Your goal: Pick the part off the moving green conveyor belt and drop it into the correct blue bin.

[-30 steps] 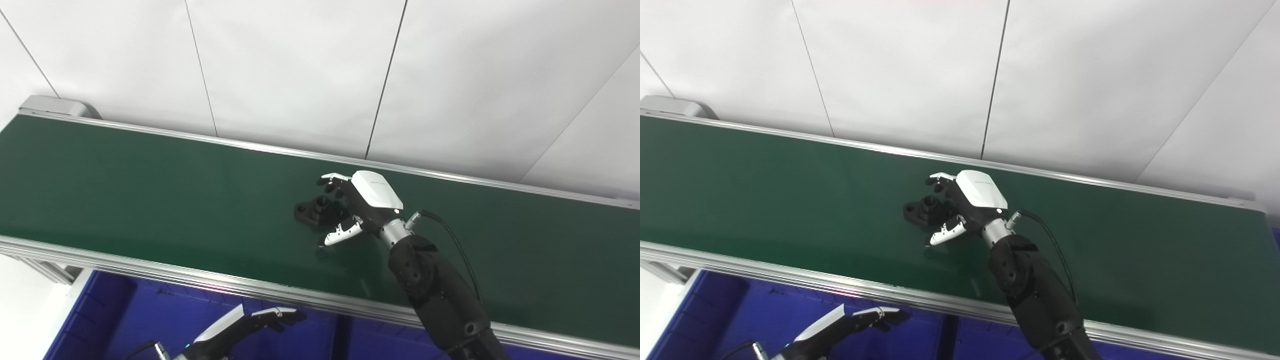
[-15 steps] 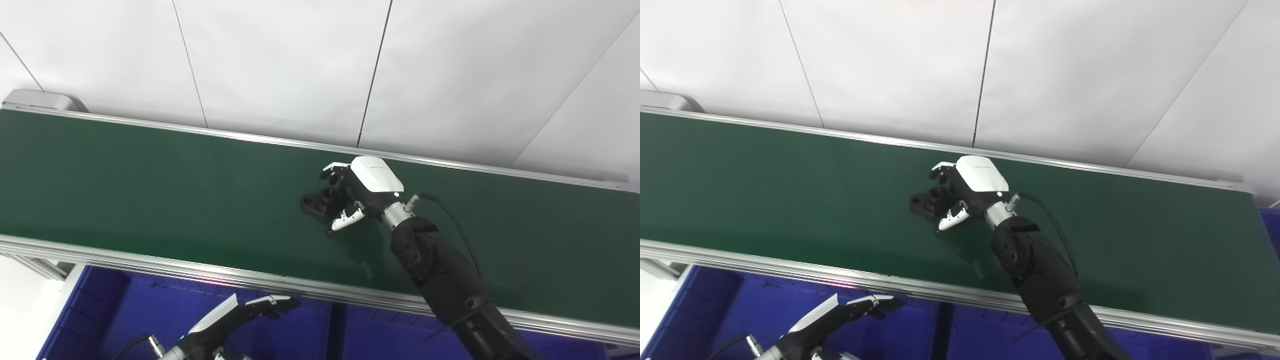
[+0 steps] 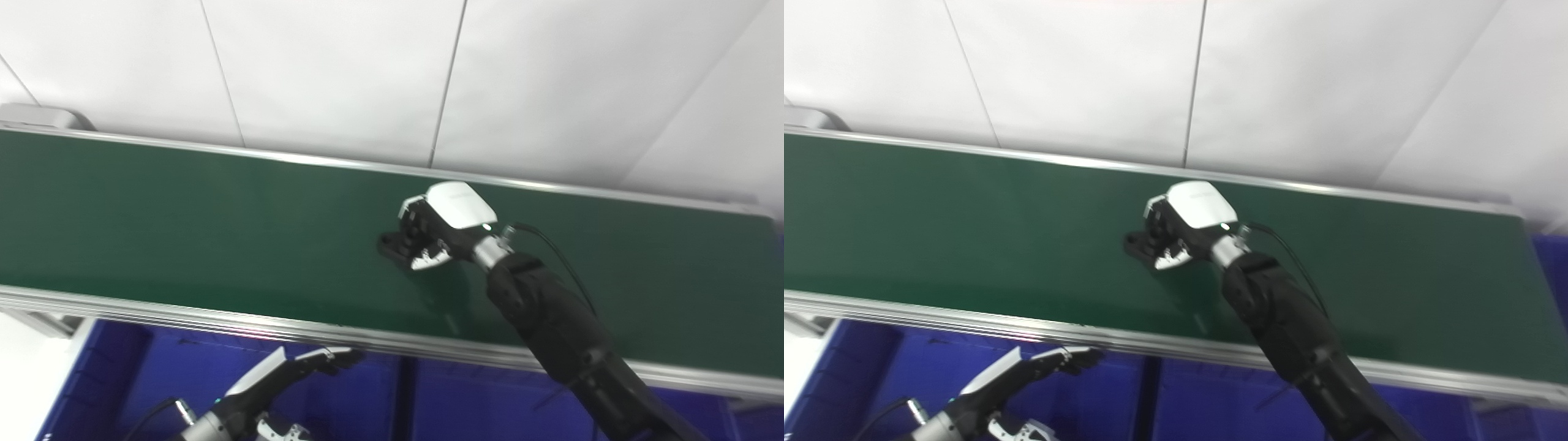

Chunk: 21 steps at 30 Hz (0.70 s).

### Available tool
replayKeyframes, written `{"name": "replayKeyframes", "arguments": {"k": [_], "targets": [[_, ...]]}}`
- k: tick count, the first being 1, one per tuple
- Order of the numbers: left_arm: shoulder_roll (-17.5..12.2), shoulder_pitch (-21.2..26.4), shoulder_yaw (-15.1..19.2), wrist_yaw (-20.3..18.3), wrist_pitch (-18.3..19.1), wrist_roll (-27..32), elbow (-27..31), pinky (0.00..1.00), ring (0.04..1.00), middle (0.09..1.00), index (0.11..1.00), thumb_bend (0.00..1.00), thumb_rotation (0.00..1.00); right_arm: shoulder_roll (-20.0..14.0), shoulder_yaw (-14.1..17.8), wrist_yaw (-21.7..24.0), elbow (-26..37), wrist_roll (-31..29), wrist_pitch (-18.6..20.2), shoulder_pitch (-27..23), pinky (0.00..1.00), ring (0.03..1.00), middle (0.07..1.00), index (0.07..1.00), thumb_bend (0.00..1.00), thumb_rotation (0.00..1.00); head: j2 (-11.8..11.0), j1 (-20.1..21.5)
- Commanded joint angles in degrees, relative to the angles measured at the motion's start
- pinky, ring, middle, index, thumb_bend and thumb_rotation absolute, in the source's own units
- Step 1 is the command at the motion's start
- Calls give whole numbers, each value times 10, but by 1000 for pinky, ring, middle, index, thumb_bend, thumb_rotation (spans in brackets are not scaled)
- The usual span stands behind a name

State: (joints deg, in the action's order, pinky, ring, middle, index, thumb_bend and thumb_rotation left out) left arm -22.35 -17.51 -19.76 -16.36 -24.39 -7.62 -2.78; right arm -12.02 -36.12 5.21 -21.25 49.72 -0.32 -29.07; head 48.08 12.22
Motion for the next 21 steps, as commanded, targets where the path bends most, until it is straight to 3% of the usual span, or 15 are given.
{"name": "replayKeyframes", "arguments": {"k": [1, 11, 17, 21], "targets": [[2, -2, 7, -3, -10, 11, 18, 802, 845, 859, 844, 946, 287, 5, -18, 4, -8, 23, 1, 12, 296, 438, 545, 541, 489, 0, 1, 0], [8, -6, 14, -8, -8, 4, 22, 805, 847, 858, 843, 948, 295, 0, -7, -4, 34, 19, 1, 40, 293, 417, 524, 552, 490, 0, 4, -1], [11, -11, 15, -10, -10, 2, 31, 800, 844, 858, 843, 945, 295, -9, 56, -1, 176, -5, 30, 104, 292, 413, 507, 553, 491, 0, 10, 0], [13, -15, 16, -10, -6, -2, 40, 794, 841, 857, 840, 944, 297, -11, 101, 4, 261, -27, 25, 145, 303, 427, 531, 519, 494, 0, 16, -7]]}}
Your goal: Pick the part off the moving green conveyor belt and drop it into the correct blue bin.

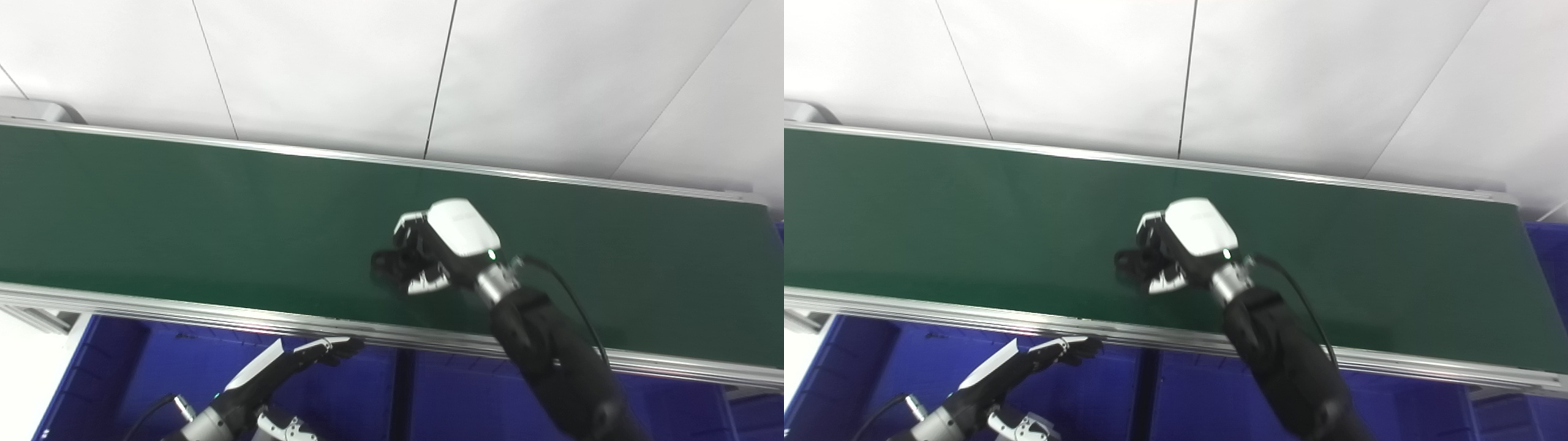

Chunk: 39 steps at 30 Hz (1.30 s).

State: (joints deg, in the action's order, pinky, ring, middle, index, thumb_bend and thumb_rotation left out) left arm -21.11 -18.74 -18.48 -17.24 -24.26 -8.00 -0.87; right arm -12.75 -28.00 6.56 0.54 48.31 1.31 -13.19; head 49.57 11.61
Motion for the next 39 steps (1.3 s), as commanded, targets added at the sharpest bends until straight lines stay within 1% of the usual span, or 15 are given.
{"name": "replayKeyframes", "arguments": {"k": [1, 6, 10, 18, 20, 22, 23, 26, 28, 30, 31, 34, 36, 37, 39], "targets": [[0, -4, 3, -1, -6, 2, 23, 796, 843, 857, 841, 938, 288, -5, 29, -8, 60, -15, 6, -5, 303, 424, 533, 527, 492, 0, 1, 0], [1, -5, 4, -4, -5, 4, 24, 800, 844, 857, 839, 949, 300, -16, 69, 6, 138, -27, 2, 36, 302, 396, 484, 561, 489, 0, 2, -5], [1, -9, 4, -6, 1, 11, 31, 804, 844, 857, 837, 955, 297, -22, 95, 18, 185, -47, 2, 73, 242, 348, 461, 552, 505, 0, 12, -6], [-3, -20, 8, -10, 14, 6, 59, 796, 839, 854, 838, 946, 303, -37, 131, 64, 269, -81, 11, 169, 260, 359, 484, 555, 504, 0, 27, 3], [-3, -22, 9, -11, 16, 5, 64, 791, 838, 854, 837, 946, 305, -41, 135, 72, 284, -87, 12, 202, 239, 429, 476, 514, 513, 0, 29, 4], [-3, -23, 10, -13, 21, 5, 69, 790, 839, 855, 838, 946, 305, -41, 138, 70, 287, -87, 2, 225, 244, 443, 480, 500, 515, 0, 26, 4], [-3, -25, 11, -14, 25, 7, 71, 793, 842, 857, 839, 949, 305, -42, 139, 63, 285, -83, -8, 238, 252, 402, 497, 515, 510, 0, 26, 4], [-3, -28, 14, -17, 30, 10, 79, 795, 843, 856, 838, 952, 311, -50, 140, 48, 278, -74, -27, 288, 250, 443, 483, 496, 515, 0, 35, 8], [-4, -29, 16, -18, 32, 11, 82, 803, 847, 857, 840, 944, 305, -56, 140, 39, 271, -75, -38, 312, 311, 398, 500, 520, 511, 0, 39, 11], [-5, -29, 19, -20, 36, 12, 87, 798, 845, 856, 840, 941, 297, -62, 138, 26, 256, -78, -55, 331, 304, 385, 504, 525, 510, 0, 44, 12], [-6, -29, 19, -21, 38, 12, 89, 798, 845, 856, 840, 936, 283, -65, 137, 20, 249, -79, -64, 337, 346, 399, 511, 508, 512, 0, 45, 12], [-8, -29, 22, -25, 48, 14, 96, 805, 848, 858, 841, 940, 285, -76, 129, 14, 231, -69, -79, 354, 380, 418, 524, 486, 513, 0, 51, 15], [-9, -30, 23, -26, 50, 14, 98, 805, 848, 858, 839, 943, 293, -78, 126, -1, 216, -63, -96, 363, 324, 400, 531, 493, 512, 0, 54, 15], [-10, -30, 24, -27, 51, 16, 99, 804, 848, 859, 839, 944, 293, -79, 124, -8, 210, -61, -102, 367, 306, 424, 521, 482, 514, 0, 57, 14], [-10, -30, 25, -27, 50, 17, 102, 803, 847, 860, 840, 941, 291, -77, 122, -14, 201, -61, -104, 376, 313, 416, 529, 484, 512, 0, 61, 15]]}}
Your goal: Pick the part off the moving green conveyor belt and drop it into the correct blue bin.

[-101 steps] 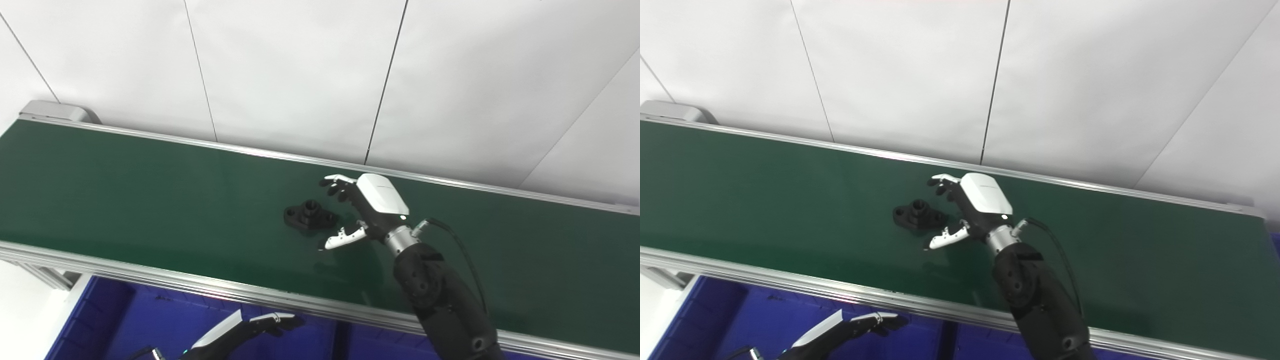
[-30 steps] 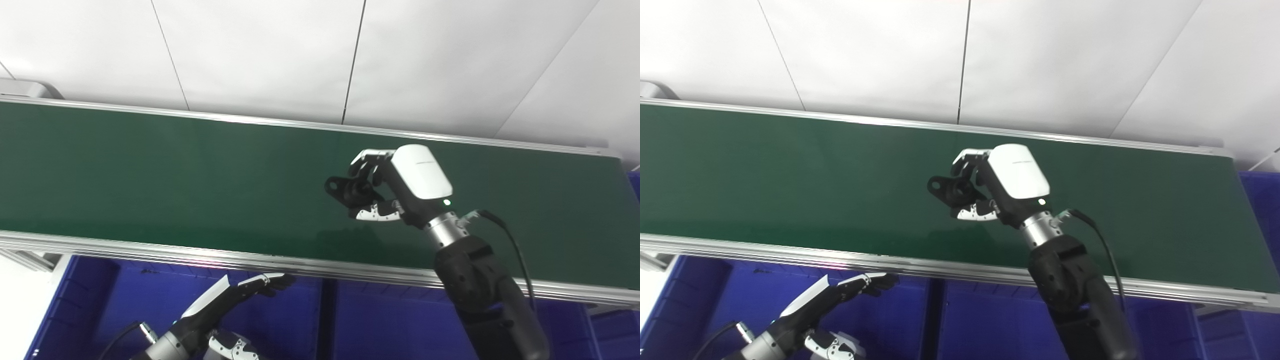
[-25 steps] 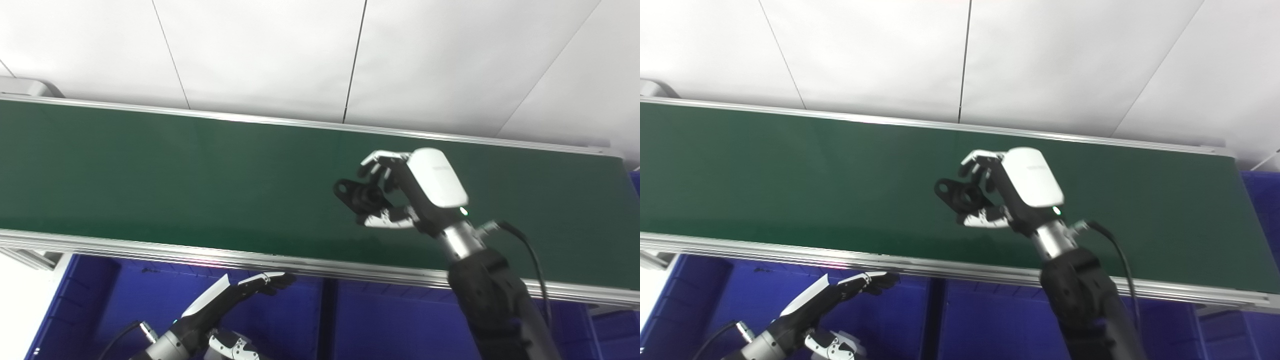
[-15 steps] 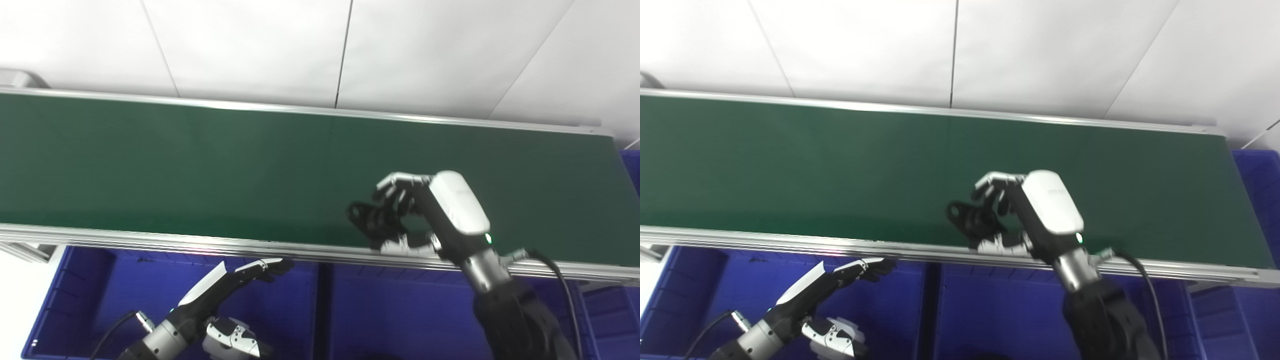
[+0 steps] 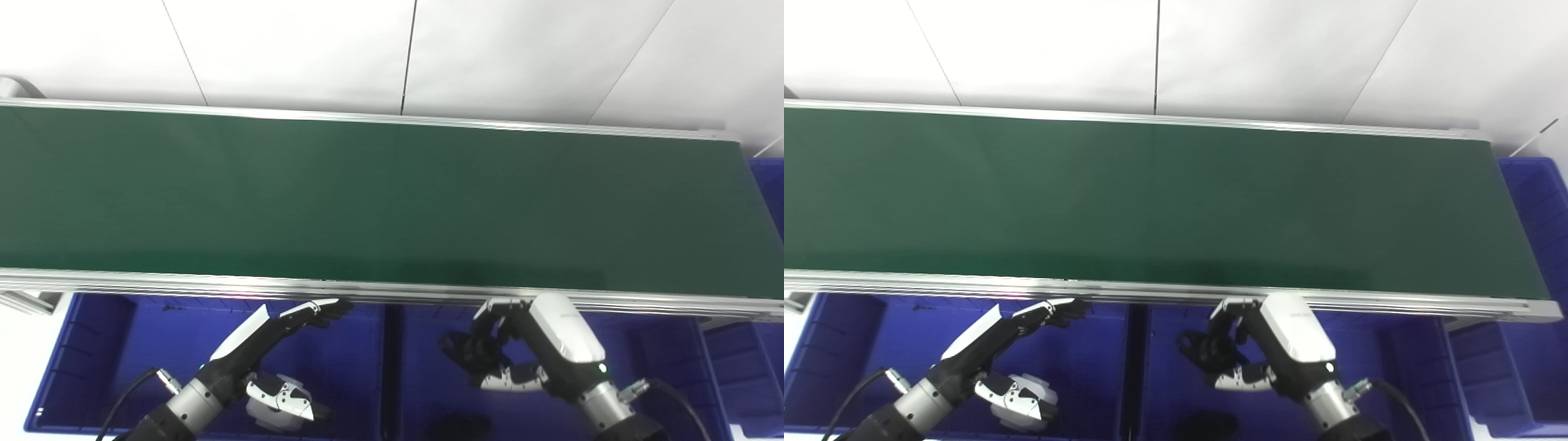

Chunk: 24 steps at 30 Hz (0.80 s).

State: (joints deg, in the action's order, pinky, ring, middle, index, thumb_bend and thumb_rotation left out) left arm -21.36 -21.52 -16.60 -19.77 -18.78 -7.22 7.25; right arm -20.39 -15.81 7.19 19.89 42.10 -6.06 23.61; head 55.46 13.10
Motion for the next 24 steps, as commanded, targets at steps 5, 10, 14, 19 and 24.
{"name": "replayKeyframes", "arguments": {"k": [5, 10, 14, 19, 24], "targets": [[-10, -2, 13, -3, 14, 12, 39, 803, 848, 857, 839, 946, 296, 6, -9, -48, -24, 19, -38, 14, 336, 409, 545, 487, 511, 0, 23, 6], [-11, 1, 17, -15, 36, 26, 55, 804, 850, 858, 840, 942, 313, 8, -21, -40, -60, 28, -22, -3, 326, 432, 527, 487, 512, 0, 45, 11], [-10, 2, 21, -17, 43, 28, 64, 801, 850, 858, 838, 938, 302, 10, -30, -2, -69, 29, 10, -18, 322, 453, 500, 495, 513, 0, 52, 13], [-5, 5, 23, -17, 26, 36, 53, 785, 838, 861, 839, 933, 301, -22, -60, 134, -43, 57, 67, -47, 921, 914, 928, 871, 763, 880, 54, 16], [-2, 3, 22, -15, 28, 31, 58, 780, 832, 860, 838, 929, 305, -29, -68, 192, -19, 72, 102, -54, 952, 940, 963, 929, 814, 997, 53, 13]]}}
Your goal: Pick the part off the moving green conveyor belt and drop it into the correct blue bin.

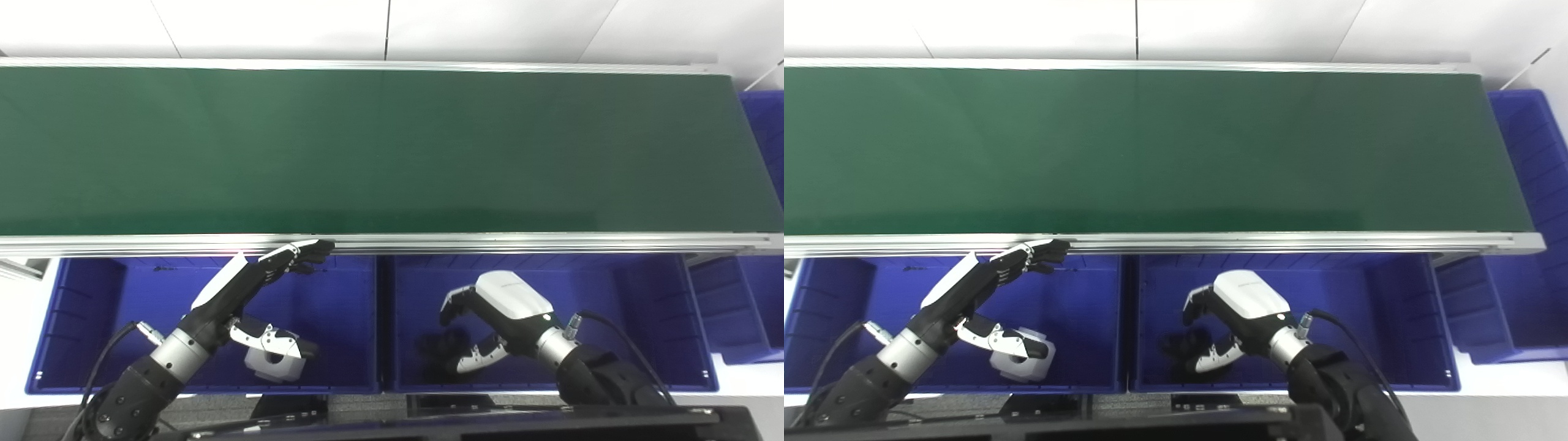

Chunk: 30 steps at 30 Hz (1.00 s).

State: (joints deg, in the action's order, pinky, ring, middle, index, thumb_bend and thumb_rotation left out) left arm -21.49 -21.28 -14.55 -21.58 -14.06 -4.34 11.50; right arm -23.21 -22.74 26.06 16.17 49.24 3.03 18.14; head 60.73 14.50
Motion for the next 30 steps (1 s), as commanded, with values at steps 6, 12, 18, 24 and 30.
{"name": "replayKeyframes", "arguments": {"k": [6, 12, 18, 24, 30], "targets": [[1, -4, 0, 2, -14, -3, 21, 794, 843, 867, 837, 931, 309, 9, 20, -33, 29, -26, 0, 25, 954, 936, 962, 948, 816, 1000, -2, -10], [1, -7, -2, 1, -8, -3, 23, 810, 857, 868, 838, 938, 308, 34, 37, -118, 27, -95, -57, 63, 891, 919, 968, 997, 802, 991, -10, -22], [6, -11, -4, 5, -27, -2, 7, 803, 854, 871, 841, 944, 305, 57, 52, -174, 5, -181, -106, 92, 781, 864, 937, 986, 870, 977, -28, -53], [12, -17, -5, 11, -33, -12, -1, 793, 846, 875, 847, 946, 325, 98, 71, -211, -16, -284, -153, 117, 718, 843, 895, 969, 898, 710, -46, -75], [22, -20, -5, 12, -49, -13, -18, 803, 858, 889, 858, 936, 308, 109, 66, -207, -49, -342, -215, 122, 721, 833, 887, 956, 879, 557, -71, -100]]}}
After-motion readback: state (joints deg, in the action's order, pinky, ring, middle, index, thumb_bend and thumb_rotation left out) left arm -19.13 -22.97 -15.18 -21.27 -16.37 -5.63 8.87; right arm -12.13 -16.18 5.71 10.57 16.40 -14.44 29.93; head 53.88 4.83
